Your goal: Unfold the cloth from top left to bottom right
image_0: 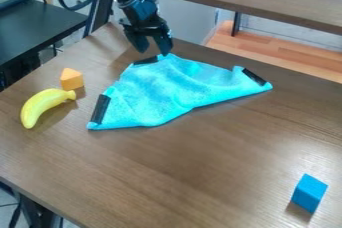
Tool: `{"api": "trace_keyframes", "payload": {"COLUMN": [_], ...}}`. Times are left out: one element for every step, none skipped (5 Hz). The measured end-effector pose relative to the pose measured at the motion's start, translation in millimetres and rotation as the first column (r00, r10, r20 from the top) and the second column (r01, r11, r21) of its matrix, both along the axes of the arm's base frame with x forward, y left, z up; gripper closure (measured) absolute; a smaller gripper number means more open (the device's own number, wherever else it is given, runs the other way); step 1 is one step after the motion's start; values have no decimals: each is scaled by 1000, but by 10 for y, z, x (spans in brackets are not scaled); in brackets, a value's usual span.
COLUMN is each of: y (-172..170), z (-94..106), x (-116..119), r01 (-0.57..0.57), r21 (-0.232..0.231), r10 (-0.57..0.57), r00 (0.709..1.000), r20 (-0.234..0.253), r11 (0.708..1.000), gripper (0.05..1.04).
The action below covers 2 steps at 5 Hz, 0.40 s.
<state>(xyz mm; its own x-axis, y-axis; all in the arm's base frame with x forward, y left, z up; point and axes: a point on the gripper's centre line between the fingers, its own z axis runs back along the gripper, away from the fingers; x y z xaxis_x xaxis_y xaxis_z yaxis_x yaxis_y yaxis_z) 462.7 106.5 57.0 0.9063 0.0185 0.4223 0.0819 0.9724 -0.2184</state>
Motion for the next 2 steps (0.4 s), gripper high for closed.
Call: {"api": "trace_keyframes", "payload": {"y": [-13,0], "z": [-207,-249], "x": [-35,-21], "r01": [-2,2], "r21": [-16,-12], "r10": [1,-3], "r00": [999,999], "r20": [-44,-50], "r11": [1000,1000], "gripper": [84,84]}}
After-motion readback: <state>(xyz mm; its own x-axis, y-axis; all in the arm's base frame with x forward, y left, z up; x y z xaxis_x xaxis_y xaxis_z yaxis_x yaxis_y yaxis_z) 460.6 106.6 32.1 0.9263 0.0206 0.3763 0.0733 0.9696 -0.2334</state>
